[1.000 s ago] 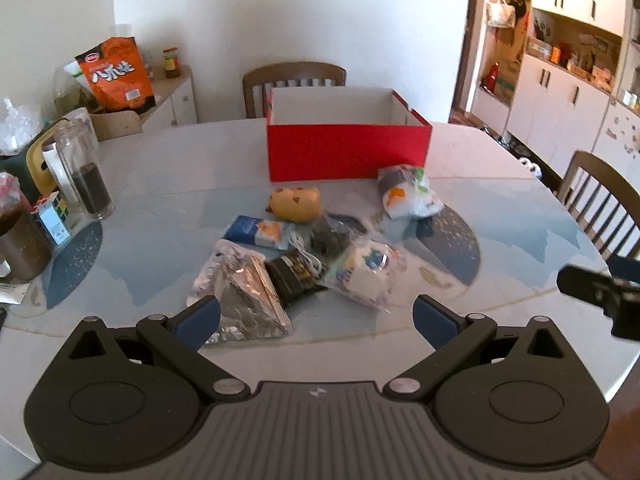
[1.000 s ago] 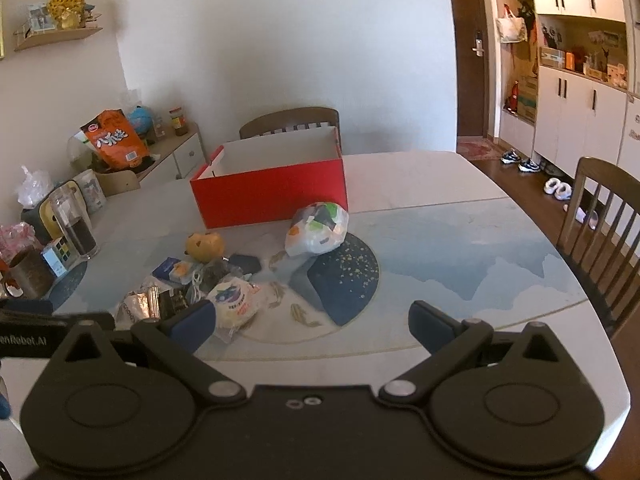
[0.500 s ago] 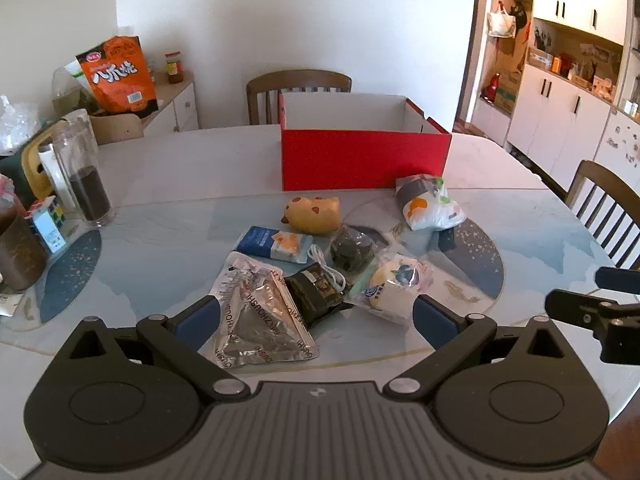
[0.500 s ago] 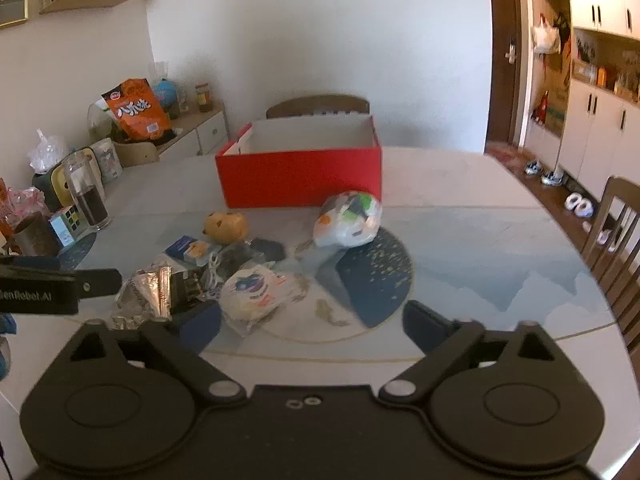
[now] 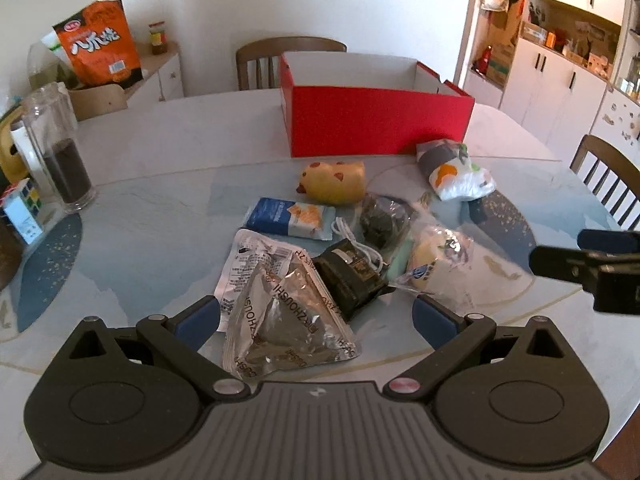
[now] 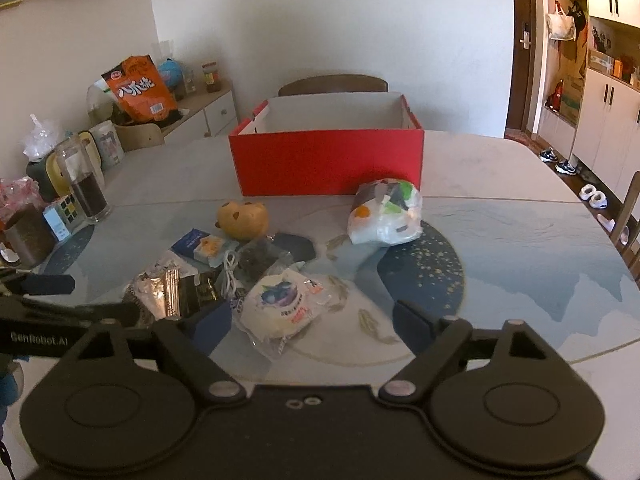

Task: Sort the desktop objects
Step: 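Move both grippers toward the snack pile on the table, then grasp the silver foil pouch with the left gripper while the right grasps the blueberry bread bag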

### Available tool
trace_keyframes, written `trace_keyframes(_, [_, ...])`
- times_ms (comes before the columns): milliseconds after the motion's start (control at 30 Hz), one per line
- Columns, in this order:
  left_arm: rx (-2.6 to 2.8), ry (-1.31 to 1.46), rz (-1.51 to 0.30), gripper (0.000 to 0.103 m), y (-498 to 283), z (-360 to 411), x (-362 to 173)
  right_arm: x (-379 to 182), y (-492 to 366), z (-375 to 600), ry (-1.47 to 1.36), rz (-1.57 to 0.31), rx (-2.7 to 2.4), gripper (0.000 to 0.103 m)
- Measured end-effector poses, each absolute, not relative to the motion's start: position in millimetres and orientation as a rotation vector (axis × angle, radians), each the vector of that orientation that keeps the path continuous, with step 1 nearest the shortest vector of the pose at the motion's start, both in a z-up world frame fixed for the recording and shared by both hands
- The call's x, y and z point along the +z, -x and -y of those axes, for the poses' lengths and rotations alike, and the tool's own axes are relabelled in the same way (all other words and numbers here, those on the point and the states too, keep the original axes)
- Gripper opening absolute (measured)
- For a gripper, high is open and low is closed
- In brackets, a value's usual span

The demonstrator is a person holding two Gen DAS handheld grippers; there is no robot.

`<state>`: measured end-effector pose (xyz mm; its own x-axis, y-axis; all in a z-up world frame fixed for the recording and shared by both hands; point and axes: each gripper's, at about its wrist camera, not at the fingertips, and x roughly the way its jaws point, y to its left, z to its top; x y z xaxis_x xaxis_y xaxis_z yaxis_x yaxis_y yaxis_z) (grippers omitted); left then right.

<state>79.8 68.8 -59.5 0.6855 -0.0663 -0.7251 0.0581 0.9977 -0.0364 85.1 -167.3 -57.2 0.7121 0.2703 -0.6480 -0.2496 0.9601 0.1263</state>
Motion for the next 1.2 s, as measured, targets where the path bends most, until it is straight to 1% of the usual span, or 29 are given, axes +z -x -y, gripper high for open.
trace_keyframes(267, [-0.093, -0.017, -0.855, 0.102, -98, -81, -81, -75, -112, 143, -0.024, -0.78, 0.275, 0.088])
trace_keyframes(733, [-0.148, -0.045, -0.891, 0.102, -122, -84, -101, -104, -152, 112, -0.031, -0.858, 0.247, 0.088])
trace_keyframes(833, [-0.153, -0.048, -0.9, 0.098, -126, -85, -105, -109, -156, 111, -0.024, -0.873, 0.227, 0.087])
trace_keyframes(900, [-0.157, -0.048, -0.904, 0.097, -127, -85, -107, -111, -158, 111, -0.022, -0.883, 0.215, 0.087])
trace_keyframes(1100, [-0.166, -0.066, -0.91, 0.09, -129, -85, -111, -118, -163, 109, -0.035, -0.909, 0.215, 0.087])
trace_keyframes(1167, [-0.166, -0.086, -0.915, 0.079, -130, -84, -112, -119, -164, 108, -0.037, -0.916, 0.217, 0.087])
trace_keyframes(1200, [-0.168, -0.093, -0.919, 0.079, -130, -83, -113, -120, -165, 108, -0.037, -0.92, 0.218, 0.086])
